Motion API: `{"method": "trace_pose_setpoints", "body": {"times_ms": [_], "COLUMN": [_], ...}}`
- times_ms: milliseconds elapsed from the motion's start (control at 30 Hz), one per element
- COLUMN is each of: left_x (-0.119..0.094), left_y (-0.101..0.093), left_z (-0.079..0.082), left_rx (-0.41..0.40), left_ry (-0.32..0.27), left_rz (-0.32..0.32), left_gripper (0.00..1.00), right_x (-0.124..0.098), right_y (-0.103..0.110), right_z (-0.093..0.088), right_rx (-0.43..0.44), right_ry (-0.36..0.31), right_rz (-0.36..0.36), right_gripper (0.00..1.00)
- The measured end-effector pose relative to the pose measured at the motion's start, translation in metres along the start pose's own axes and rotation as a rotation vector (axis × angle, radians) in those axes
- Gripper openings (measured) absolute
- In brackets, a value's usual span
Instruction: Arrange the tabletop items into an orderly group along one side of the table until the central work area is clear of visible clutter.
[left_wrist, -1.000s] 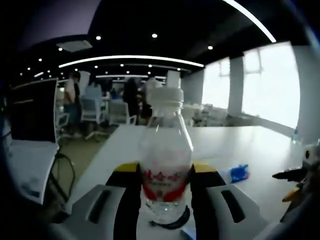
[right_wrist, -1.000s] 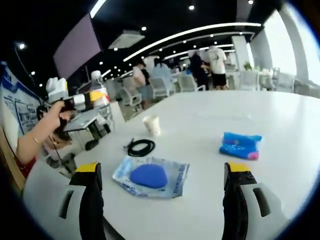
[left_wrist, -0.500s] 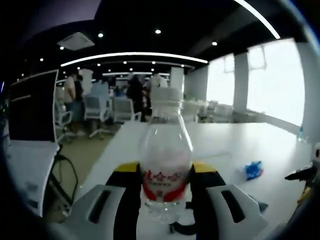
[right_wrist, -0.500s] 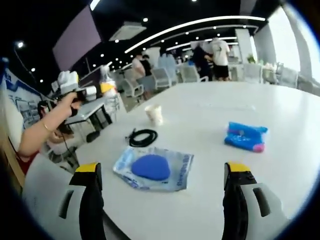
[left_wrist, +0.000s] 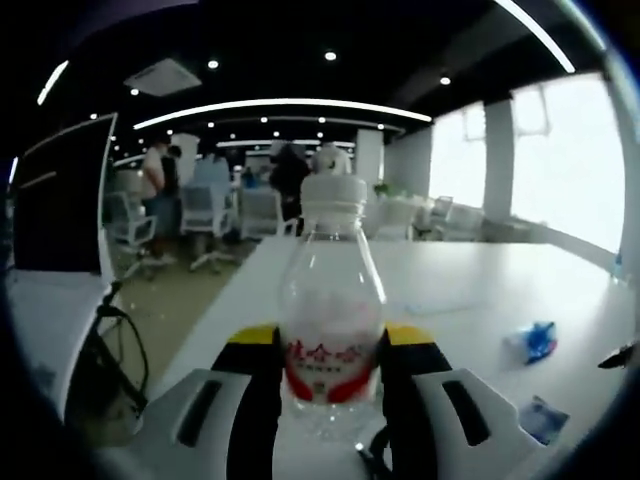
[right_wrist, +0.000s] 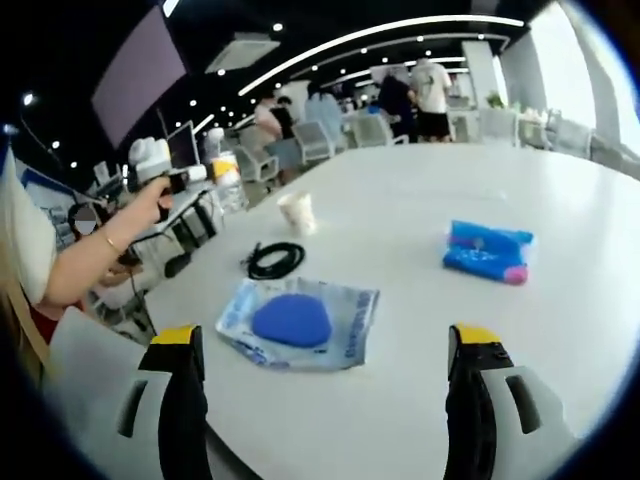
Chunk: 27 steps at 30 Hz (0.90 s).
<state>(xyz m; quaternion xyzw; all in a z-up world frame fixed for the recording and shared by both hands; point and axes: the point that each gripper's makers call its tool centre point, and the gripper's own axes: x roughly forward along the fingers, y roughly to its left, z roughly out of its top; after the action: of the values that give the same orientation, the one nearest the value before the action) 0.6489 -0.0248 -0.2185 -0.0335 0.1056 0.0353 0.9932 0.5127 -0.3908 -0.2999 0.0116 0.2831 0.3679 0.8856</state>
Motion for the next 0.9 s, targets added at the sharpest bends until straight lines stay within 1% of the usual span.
{"method": "trace_pose_setpoints", "body": {"times_ms": [100,300,467,567,733,800,900], "left_x": [0.010,0.030,0.038,0.048,0.061,0.064,0.071], "left_y": [0.004,0.011,0.007,0.008,0.011,0.013,0.014], "left_z": [-0.005,-0.019,-0.027,-0.034,-0.047,-0.050,-0.052], "left_rx": [-0.010,-0.013,-0.008,-0.028,-0.039,-0.048,-0.062], "left_ry": [0.005,0.024,0.023,0.021,0.036,0.037,0.027], "left_rz": [0.013,0.028,0.021,0.014,0.041,0.049,0.048], "left_gripper": [0.35,0.35,0.35,0.35,0.35,0.35,0.35], "right_x": [0.001,0.002,0.003,0.003,0.005,0.005,0.007], "right_y": [-0.002,-0.006,-0.009,-0.010,-0.010,-0.010,-0.011], "right_z": [-0.004,-0.012,-0.018,-0.021,-0.025,-0.026,-0.033], "right_rx": [0.013,0.035,0.044,0.066,0.091,0.095,0.089], "right_ry": [0.011,0.035,0.054,0.057,0.064,0.066,0.093], "right_rz": [-0.001,-0.010,-0.021,-0.018,-0.014,-0.018,-0.024], "right_gripper": [1.00,1.00,1.00,1.00,1.00,1.00,1.00]}}
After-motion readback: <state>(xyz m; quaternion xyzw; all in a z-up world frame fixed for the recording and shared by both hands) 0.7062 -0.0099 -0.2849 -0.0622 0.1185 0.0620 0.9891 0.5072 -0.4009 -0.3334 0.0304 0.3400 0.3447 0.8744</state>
